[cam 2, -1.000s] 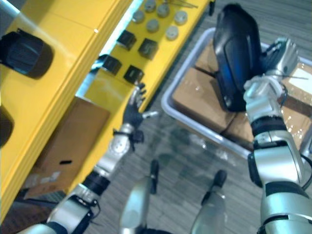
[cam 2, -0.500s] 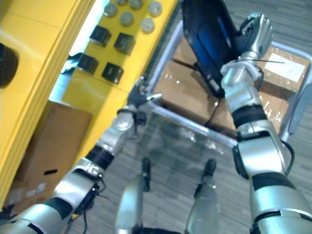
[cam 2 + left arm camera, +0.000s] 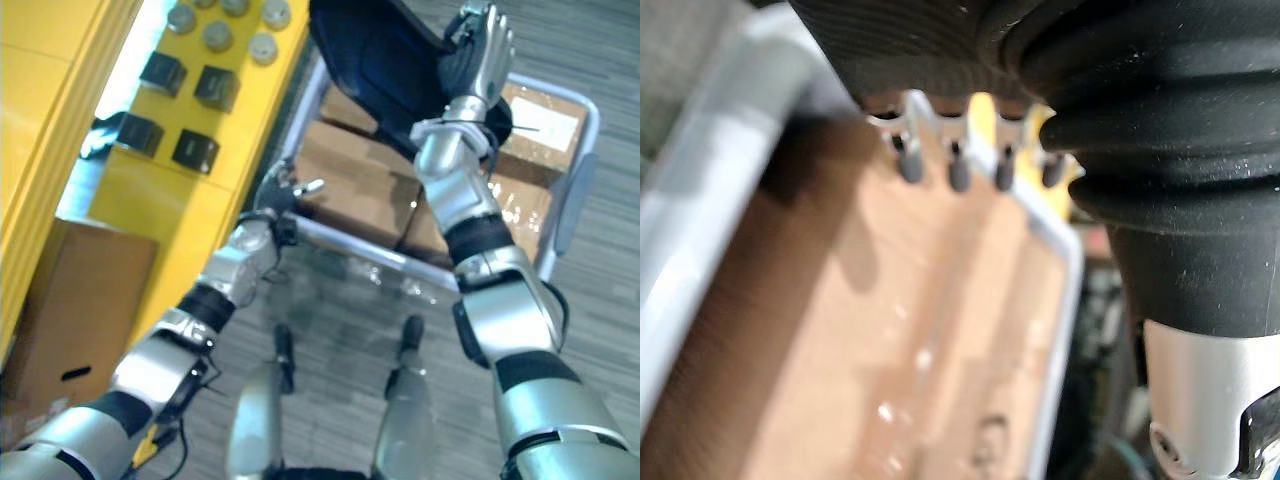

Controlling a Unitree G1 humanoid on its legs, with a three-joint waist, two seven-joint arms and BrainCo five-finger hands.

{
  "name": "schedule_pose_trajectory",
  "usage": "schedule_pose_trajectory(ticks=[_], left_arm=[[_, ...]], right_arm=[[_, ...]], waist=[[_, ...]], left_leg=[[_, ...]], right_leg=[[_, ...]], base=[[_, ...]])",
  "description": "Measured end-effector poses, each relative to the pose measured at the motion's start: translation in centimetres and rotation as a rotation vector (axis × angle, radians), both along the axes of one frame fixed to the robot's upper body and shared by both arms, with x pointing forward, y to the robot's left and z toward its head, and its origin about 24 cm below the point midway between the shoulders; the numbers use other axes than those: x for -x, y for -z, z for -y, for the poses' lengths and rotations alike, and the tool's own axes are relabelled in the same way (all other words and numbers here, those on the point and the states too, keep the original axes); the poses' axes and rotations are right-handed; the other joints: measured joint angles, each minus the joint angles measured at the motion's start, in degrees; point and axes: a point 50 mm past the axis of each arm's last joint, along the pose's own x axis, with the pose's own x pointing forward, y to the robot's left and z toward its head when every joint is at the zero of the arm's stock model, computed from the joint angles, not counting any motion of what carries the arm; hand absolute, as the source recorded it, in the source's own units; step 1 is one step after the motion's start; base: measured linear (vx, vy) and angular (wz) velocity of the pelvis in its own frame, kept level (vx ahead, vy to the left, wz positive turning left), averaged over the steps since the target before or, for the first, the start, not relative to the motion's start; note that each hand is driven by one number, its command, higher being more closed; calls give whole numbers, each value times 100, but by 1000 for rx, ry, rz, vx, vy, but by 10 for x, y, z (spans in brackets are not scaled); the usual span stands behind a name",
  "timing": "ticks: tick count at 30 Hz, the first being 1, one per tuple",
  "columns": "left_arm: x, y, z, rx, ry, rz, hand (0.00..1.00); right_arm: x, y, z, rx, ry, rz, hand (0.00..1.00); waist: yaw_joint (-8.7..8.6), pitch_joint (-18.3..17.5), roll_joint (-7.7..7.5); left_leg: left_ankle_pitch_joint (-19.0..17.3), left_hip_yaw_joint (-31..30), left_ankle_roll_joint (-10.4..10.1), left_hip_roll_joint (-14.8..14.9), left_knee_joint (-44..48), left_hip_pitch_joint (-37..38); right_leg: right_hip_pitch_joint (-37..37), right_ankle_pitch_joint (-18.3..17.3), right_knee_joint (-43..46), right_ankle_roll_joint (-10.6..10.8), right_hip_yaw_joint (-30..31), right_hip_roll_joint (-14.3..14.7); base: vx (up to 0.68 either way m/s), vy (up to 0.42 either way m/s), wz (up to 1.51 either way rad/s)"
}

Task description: Walk over and take plastic housings, then place them on the shelf

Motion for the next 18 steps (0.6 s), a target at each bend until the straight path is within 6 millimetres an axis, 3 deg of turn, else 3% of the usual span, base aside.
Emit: schedule_pose_trajectory(ticks=[6,11,18], left_arm=[[2,-9,12,83,28,51,0],[5,-14,20,232,75,82,0],[8,-18,25,314,98,128,0]], right_arm=[[2,24,-16,-12,-57,-25,100],[2,31,-25,-42,-84,-36,100],[9,37,-47,-115,-181,-18,100]], waist=[[-39,-5,-35],[-44,-4,-38],[-108,-45,-266]], left_leg=[[-4,97,-1,16,1,46],[-4,116,-2,43,-29,99],[7,160,-16,50,-104,167]], right_leg=[[53,125,-181,5,91,31],[101,150,-241,-2,102,66],[106,151,-249,-4,137,78]], base=[[0,13,-8],[17,9,-3],[31,12,-2]])
